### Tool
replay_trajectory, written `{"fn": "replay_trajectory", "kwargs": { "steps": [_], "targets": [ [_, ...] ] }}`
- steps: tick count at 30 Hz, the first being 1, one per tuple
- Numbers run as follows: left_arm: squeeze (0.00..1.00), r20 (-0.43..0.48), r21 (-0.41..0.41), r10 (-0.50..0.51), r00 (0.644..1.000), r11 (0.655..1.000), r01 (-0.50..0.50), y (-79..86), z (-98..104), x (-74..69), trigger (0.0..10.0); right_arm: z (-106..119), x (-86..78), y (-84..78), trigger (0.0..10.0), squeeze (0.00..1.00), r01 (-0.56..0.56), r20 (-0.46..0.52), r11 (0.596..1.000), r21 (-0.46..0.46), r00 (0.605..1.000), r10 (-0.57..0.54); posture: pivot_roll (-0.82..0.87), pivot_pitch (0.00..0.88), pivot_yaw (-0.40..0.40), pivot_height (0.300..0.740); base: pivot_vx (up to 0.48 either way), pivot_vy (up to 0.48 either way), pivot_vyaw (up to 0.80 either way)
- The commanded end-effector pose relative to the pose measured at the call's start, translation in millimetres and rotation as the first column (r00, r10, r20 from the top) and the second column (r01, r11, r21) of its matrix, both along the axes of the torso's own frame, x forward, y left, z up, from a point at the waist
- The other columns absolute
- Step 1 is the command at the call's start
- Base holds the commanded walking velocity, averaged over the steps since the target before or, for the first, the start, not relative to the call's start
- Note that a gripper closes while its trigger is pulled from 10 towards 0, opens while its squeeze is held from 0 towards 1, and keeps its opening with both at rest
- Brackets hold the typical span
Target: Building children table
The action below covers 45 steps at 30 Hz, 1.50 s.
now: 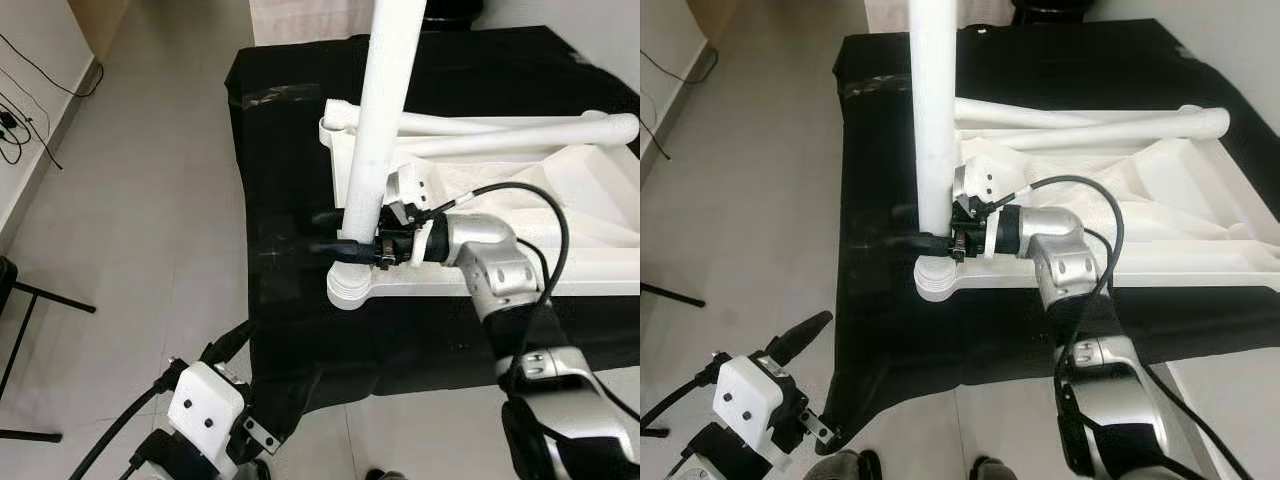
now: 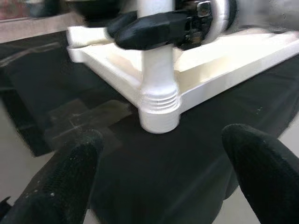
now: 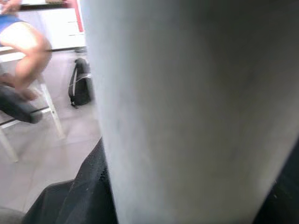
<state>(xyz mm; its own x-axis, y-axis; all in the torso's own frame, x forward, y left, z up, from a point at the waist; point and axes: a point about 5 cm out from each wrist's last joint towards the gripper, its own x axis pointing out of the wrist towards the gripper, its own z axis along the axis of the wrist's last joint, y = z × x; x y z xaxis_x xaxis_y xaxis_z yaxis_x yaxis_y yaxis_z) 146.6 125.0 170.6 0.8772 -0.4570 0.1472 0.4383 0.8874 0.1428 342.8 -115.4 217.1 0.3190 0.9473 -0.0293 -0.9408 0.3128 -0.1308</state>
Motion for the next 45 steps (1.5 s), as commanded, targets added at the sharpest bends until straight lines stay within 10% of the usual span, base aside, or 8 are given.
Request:
{"fn": "replay_trajectory", "kwargs": {
  "steps": [1, 14, 15, 22, 23, 24, 43, 45],
  "targets": [
    [0.00, 0.004, 0.024, 0.078, 0.997, 0.997, -0.079, 7.1, 1, -1.7, 10.0, -37, -4.8, -5.2, 0.0, 0.00, 0.417, -0.177, 0.903, -0.100, 0.886, -0.429, 0.06, 0.262, -0.021, 0.740, 0.000, 0.000, 0.00],
    [0.00, 0.013, 0.069, 0.221, 0.975, 0.973, -0.221, 17.5, -2, 5.1, 10.0, -38, -34.4, 5.4, 0.0, 0.00, 0.641, -0.089, 0.742, -0.198, 0.742, -0.665, 0.03, 0.224, -0.024, 0.740, 0.000, 0.000, 0.00],
    [0.00, 0.008, 0.072, 0.230, 0.973, 0.971, -0.230, 18.3, -3, 5.0, 10.0, -33, -28.9, 9.5, 10.0, 0.00, 0.611, -0.093, 0.771, -0.179, 0.770, -0.631, 0.03, 0.217, -0.025, 0.740, 0.000, 0.000, 0.00],
    [0.00, 0.001, 0.069, 0.241, 0.970, 0.968, -0.241, 18.6, -6, 6.9, 10.0, 1, -22.0, 25.5, 10.0, 0.26, 0.303, -0.062, 0.949, -0.089, 0.949, -0.309, 0.03, 0.205, -0.026, 0.740, 0.000, 0.000, 0.00],
    [0.00, 0.001, 0.065, 0.237, 0.971, 0.969, -0.237, 17.9, -6, 7.1, 10.0, 6, -19.3, 23.2, 10.0, 1.00, 0.266, -0.056, 0.960, -0.084, 0.961, -0.271, 0.04, 0.205, -0.023, 0.740, 0.000, 0.000, 0.00],
    [0.00, 0.000, 0.062, 0.229, 0.974, 0.972, -0.228, 17.1, -6, 6.6, 0.0, 12, -16.9, 20.7, 10.0, 1.00, 0.161, -0.032, 0.983, -0.085, 0.986, -0.164, 0.04, 0.205, -0.023, 0.740, 0.000, 0.000, 0.00],
    [0.00, -0.009, 0.059, 0.212, 0.977, 0.976, -0.211, 15.0, -5, -1.5, 0.0, 30, 17.3, 27.2, 10.0, 0.00, -0.280, -0.048, 0.954, -0.111, 0.960, 0.276, 0.08, 0.222, -0.011, 0.740, 0.000, 0.000, 0.00],
    [0.00, -0.011, 0.060, 0.212, 0.977, 0.976, -0.211, 14.7, -5, -2.0, 0.0, 28, 16.8, 28.8, 0.0, 0.00, -0.310, -0.058, 0.946, -0.097, 0.950, 0.306, 0.08, 0.224, -0.012, 0.740, 0.000, 0.000, 0.00]
  ]
}}
